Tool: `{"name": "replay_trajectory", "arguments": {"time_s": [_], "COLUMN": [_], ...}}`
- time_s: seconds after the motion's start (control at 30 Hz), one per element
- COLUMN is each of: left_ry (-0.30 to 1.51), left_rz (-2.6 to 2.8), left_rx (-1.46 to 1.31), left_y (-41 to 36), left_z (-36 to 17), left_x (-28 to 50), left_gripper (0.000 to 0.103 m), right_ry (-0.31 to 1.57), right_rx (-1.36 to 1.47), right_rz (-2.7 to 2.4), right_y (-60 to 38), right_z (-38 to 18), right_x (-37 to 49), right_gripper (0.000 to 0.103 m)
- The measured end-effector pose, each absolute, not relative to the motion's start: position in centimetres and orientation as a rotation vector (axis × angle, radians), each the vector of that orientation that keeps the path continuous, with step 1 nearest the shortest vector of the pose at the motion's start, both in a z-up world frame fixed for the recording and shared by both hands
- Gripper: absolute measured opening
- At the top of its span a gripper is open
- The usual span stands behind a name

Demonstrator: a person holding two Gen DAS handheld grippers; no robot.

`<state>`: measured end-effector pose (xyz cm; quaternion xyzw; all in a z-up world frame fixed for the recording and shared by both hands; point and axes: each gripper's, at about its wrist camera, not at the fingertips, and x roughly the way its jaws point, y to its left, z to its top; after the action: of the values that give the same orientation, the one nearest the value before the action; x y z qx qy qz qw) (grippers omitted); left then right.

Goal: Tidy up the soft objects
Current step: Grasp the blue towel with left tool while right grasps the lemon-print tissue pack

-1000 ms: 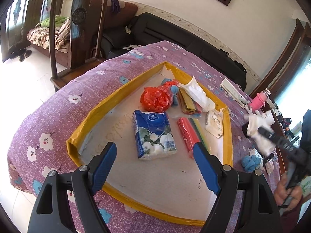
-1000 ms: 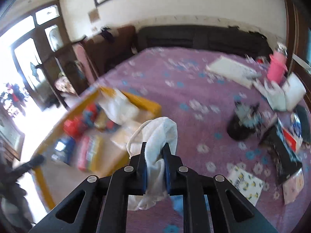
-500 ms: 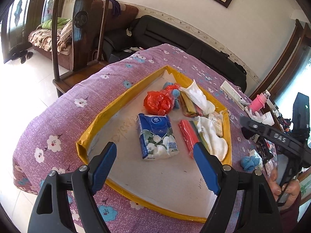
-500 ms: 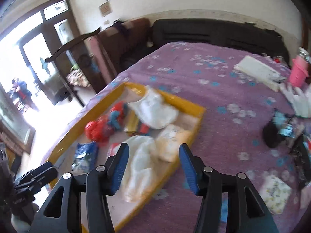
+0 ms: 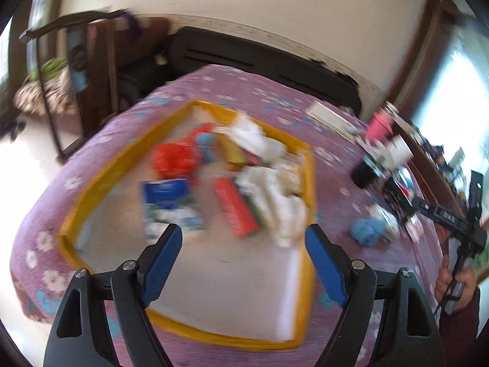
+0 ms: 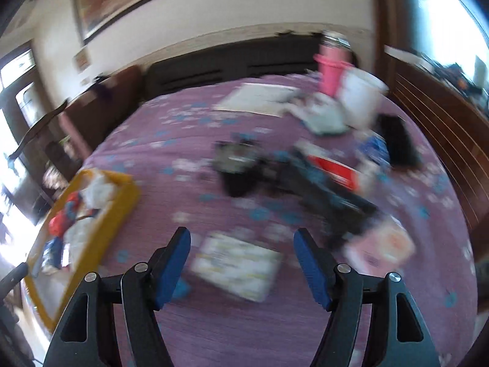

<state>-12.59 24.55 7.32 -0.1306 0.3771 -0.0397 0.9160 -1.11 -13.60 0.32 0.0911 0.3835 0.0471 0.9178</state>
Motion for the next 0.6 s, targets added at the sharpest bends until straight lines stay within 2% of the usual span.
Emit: {"name": "replay_trajectory", "arguments": {"time_s": [0.23, 0.6], "left_ry": [0.842, 0.884], "left_rz": [-0.270, -0.378], "left_rx": [-0.124, 0.212], "left_y": [14.9, 3.6], "left_z": [6.7, 3.0], "left_x": [-11.1, -6.5], "left_gripper": [0.083, 0.083], "right_ry": [0.803, 0.906], "right_rx": [0.265, 0.263], "right_rz": [0.060, 0.344], "right_y": [-19.4, -14.6], "right_z": [-1.8, -3.1], "right_x": [-2.7, 1.3], "right_gripper": [0.074, 0.079]}}
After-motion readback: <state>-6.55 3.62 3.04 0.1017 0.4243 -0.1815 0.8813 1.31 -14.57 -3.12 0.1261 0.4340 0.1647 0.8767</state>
